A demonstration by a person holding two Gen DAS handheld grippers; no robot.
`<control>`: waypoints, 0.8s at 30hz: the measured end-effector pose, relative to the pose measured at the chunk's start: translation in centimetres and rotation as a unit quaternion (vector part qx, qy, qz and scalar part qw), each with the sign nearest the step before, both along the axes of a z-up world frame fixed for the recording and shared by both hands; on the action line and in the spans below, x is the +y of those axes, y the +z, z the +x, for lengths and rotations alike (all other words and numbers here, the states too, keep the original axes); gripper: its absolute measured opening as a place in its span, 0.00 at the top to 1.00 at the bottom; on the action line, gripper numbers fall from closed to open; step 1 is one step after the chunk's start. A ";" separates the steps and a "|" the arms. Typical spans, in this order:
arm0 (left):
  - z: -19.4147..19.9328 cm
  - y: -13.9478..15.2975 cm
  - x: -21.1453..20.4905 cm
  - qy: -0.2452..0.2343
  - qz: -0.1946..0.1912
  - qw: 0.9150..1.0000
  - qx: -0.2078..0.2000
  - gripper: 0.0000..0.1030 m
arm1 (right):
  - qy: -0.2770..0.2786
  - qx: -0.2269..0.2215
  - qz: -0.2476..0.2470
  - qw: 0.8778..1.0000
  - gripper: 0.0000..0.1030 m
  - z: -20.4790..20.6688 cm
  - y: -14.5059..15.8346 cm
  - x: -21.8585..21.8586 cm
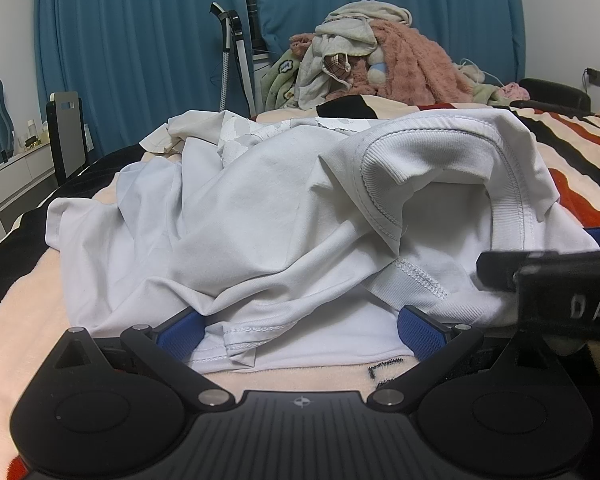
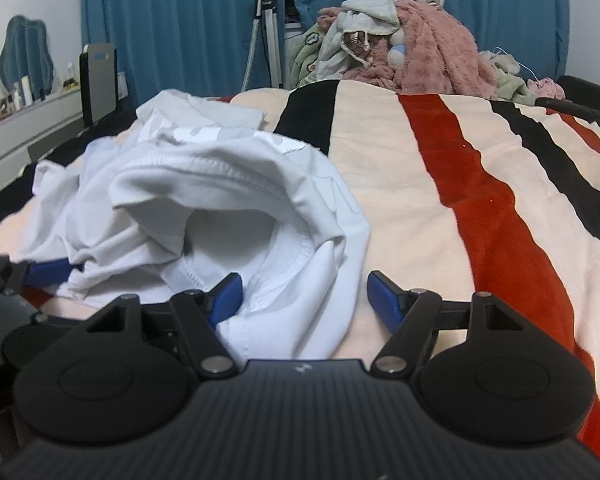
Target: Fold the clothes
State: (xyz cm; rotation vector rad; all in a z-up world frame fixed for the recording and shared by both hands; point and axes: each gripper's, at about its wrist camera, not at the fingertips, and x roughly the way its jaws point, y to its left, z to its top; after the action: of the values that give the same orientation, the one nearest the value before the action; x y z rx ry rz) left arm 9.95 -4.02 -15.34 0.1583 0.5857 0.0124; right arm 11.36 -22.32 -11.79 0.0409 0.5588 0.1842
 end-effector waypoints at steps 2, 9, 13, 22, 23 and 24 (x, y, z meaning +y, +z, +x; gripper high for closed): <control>0.0 0.0 0.0 0.000 0.000 1.000 0.000 0.00 | -0.007 -0.002 0.014 1.000 0.32 -0.1 0.2 -0.4; 0.0 -0.1 -0.1 0.002 -0.002 1.000 -0.005 0.00 | -0.036 -0.005 0.055 0.998 0.32 0.1 0.6 -1.7; -0.1 -0.2 -1.1 0.007 0.029 0.999 -0.013 0.00 | -0.052 -0.014 0.083 0.995 0.32 0.3 1.1 -2.5; 0.4 0.0 -0.5 0.009 0.022 1.000 0.001 0.00 | -0.078 -0.010 0.140 0.987 0.31 1.2 1.9 -4.6; 0.4 0.4 -0.6 0.005 0.026 1.000 0.009 0.00 | -0.079 -0.007 0.143 0.987 0.31 1.4 1.9 -4.8; 0.3 0.9 -0.8 0.000 0.035 0.999 0.019 0.00 | -0.079 -0.005 0.146 0.986 0.31 1.5 1.9 -4.9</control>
State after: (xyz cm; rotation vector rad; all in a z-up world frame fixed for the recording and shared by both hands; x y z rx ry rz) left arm 10.23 -4.86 -14.48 0.2273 0.6232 0.0296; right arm 12.87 -27.20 -9.91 0.3686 0.5123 0.1100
